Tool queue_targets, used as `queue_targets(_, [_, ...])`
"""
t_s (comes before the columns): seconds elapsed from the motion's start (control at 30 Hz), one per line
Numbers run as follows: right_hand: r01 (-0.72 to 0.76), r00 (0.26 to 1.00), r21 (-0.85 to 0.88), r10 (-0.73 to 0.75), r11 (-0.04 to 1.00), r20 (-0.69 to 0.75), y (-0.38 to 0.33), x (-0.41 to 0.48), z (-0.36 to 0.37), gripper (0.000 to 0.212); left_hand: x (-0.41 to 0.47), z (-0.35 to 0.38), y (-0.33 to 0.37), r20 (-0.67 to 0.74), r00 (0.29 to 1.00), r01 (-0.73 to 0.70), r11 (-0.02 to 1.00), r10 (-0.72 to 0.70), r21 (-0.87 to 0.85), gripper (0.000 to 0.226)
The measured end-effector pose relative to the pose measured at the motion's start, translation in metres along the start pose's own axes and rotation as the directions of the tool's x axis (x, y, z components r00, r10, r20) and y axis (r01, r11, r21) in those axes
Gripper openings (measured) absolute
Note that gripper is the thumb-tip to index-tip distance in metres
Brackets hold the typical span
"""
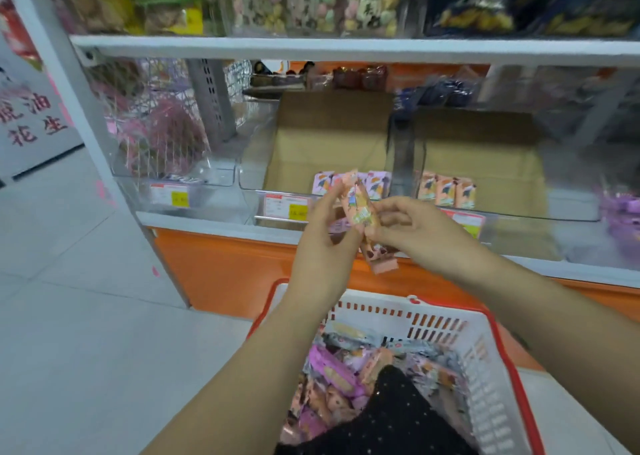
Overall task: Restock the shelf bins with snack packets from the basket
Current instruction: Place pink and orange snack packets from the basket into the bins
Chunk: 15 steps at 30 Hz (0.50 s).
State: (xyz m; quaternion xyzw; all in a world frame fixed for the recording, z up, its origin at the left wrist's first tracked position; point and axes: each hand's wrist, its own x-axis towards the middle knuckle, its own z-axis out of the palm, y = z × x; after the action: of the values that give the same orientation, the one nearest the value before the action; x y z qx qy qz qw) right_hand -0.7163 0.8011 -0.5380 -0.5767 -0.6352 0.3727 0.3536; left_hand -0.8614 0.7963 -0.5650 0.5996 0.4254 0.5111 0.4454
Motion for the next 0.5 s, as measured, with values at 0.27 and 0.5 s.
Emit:
queue_targets(0.27, [0.126, 0.875, 0.059, -0.083, 0.99, -0.477, 0.02, -0.004, -0.089, 0.036, 0.031, 0.075, 0.005, 0.072, 0.977, -0.213, 0.899, 0.201, 0.381, 0.04])
queue_targets(0.5, [-0.16, 0.788, -0.231, -0.017, 0.96, -0.616, 0.073, 0.038, -0.139, 0.041, 0.028, 0.114, -0.01, 0.209, 0.974, -0.225, 0.523, 0.09, 0.822, 0.057])
